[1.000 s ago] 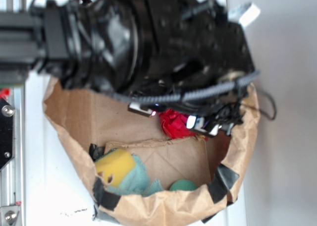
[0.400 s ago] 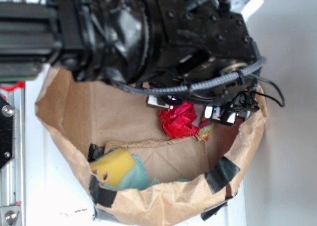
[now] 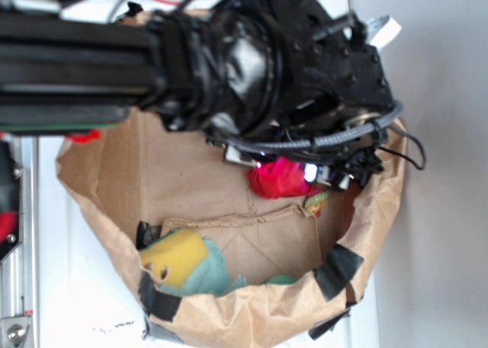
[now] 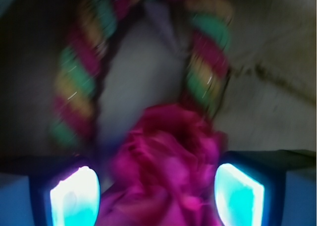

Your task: Grab the red paper.

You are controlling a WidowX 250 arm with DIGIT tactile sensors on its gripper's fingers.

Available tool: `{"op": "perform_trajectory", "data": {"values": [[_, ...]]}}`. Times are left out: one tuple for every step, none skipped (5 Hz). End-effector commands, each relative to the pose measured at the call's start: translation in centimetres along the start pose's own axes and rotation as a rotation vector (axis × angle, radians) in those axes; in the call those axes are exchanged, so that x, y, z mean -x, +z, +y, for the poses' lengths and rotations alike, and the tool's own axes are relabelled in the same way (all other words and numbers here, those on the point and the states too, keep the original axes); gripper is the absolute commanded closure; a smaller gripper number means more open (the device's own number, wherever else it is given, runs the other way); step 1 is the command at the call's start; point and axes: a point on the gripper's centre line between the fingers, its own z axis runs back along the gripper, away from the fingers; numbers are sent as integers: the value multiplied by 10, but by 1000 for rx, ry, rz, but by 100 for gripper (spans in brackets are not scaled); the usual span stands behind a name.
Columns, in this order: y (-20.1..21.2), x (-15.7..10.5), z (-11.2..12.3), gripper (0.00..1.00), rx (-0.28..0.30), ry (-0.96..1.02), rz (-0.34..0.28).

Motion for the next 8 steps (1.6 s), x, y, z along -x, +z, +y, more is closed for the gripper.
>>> {"op": "perform_trajectory", "data": {"values": [[-8, 8, 32, 0, -51, -159, -73], [-6, 12, 30, 0, -43, -178, -69], [-4, 11, 28, 100, -39, -177, -75], [-3, 9, 28, 100, -45, -179, -75], [-1, 8, 29, 100, -38, -184, -74], [4, 9, 29, 100, -30, -194, -67], [14, 4, 29, 100, -3, -261, -71], [31, -18, 30, 100, 60, -509, -195]]}}
